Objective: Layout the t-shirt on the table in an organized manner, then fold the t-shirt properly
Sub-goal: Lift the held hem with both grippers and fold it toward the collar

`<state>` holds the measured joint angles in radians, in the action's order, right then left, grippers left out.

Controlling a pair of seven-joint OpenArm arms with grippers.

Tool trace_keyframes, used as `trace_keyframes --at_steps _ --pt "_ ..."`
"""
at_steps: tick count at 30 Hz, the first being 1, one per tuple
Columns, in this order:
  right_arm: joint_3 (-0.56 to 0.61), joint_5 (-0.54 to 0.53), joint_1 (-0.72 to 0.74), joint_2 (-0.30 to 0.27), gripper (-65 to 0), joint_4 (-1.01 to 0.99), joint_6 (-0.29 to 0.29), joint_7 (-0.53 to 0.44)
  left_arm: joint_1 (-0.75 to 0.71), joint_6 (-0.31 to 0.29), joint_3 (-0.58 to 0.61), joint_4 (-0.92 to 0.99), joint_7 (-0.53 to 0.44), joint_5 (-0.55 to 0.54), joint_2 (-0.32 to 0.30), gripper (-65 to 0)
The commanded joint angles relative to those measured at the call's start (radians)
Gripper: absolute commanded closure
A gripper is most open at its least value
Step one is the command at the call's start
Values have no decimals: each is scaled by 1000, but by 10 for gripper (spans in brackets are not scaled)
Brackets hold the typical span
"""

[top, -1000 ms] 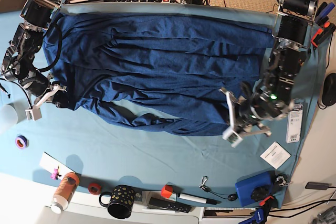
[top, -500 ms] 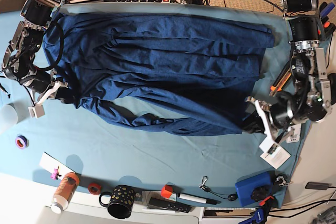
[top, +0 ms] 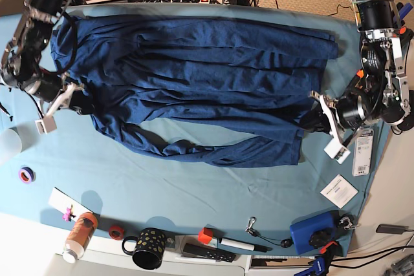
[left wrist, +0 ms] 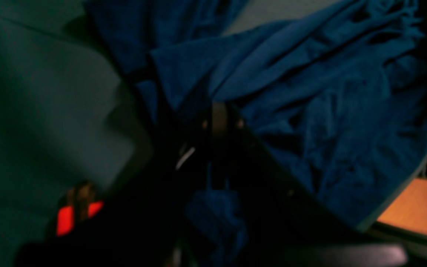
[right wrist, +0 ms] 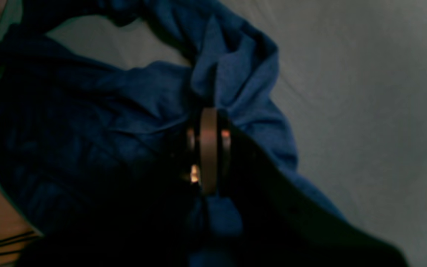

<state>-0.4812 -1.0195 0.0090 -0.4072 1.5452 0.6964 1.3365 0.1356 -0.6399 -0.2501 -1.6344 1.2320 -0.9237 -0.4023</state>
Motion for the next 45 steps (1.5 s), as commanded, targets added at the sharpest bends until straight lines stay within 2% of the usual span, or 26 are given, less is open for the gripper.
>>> trace_keyframes --at_steps 1,5,7,16,25,30,36,45 --pt "-13 -20 0 -22 0 43 2 -20 12 -14 -8 -19 -18 -40 -13 0" --pt "-24 -20 -52 -22 0 128 2 -21 8 -18 -8 -19 -20 -77 -13 0" --pt "-25 -20 -74 -22 0 157 2 -21 8 -58 -8 -19 -20 -92 -13 0" --pt "-42 -42 -177 -22 0 276 2 -23 -14 -58 -20 -24 -16 -155 -13 0" --pt "-256 -43 -231 -22 0 301 2 -8 -108 -58 -196 -68 -16 -204 -13 0" --pt "-323 -47 -231 -16 0 301 2 50 -126 -58 -213 -68 11 -206 -12 0" --pt "-332 -150 -273 13 0 301 2 60 -128 -58 -213 -68 35 -206 -11 0" --pt "-332 -150 -347 31 0 301 2 60 -187 -58 -213 -68 55 -202 -11 0"
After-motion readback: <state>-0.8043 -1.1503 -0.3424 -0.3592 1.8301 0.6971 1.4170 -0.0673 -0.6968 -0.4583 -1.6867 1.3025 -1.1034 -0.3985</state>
